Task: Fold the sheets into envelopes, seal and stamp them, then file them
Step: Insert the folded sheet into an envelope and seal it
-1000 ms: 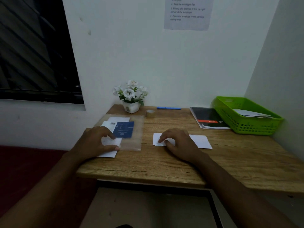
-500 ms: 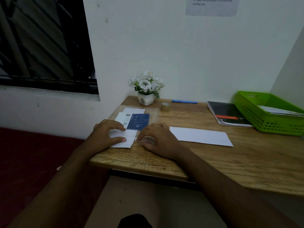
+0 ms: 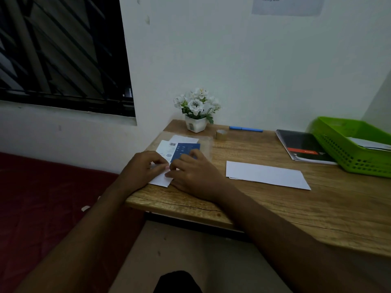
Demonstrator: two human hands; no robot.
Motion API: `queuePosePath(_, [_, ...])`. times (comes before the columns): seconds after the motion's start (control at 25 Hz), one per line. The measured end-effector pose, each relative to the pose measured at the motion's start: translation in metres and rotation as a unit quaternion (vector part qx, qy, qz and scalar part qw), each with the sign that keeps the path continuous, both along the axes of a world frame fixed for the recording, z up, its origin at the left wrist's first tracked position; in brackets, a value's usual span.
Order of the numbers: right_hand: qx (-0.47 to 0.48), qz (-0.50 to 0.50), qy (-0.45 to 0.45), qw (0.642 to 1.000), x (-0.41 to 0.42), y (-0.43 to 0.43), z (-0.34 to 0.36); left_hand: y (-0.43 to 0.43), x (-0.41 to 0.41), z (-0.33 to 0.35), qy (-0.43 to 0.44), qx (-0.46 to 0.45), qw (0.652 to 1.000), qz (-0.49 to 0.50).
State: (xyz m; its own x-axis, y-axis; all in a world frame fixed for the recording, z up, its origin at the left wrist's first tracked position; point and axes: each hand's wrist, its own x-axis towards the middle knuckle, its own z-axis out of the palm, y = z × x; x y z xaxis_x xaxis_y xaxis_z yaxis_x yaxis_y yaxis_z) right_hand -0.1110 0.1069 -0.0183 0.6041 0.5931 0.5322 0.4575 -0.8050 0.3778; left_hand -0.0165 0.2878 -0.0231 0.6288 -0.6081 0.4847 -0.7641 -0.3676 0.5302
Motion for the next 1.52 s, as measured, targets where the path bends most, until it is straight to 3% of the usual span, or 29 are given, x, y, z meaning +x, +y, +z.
queuePosePath(0.48, [0.035, 0.025, 0.059, 0.997, -0.009, 0.007, 0.004, 0.000, 0.008, -0.003, 0.000, -0.061, 0.998, 0.012])
queuePosePath(0.6, [0.112, 0.056, 0.084, 0.989, -0.027, 0.007, 0.008, 0.001, 0.006, -0.003, 0.016, -0.056, 0.998, 0.015])
queuePosePath(0.8, [0.276, 0.102, 0.022, 0.956, -0.073, -0.006, 0.011, 0.003, 0.006, -0.003, 0.044, -0.062, 0.997, 0.024])
queuePosePath(1.0, [0.499, 0.081, -0.054, 0.861, -0.115, -0.030, 0.017, 0.001, 0.003, -0.001, 0.030, -0.069, 0.997, 0.017])
queuePosePath(1.16, [0.691, 0.096, -0.140, 0.703, -0.136, -0.047, 0.033, 0.000, 0.005, -0.002, 0.008, -0.082, 0.996, 0.039])
queuePosePath(1.24, [0.738, 0.106, -0.180, 0.641, -0.146, -0.059, 0.041, -0.004, 0.007, -0.002, -0.007, -0.101, 0.993, 0.056])
queuePosePath(1.52, [0.818, 0.108, -0.228, 0.516, -0.173, -0.092, 0.062, -0.012, -0.002, 0.000, -0.027, -0.106, 0.992, 0.069])
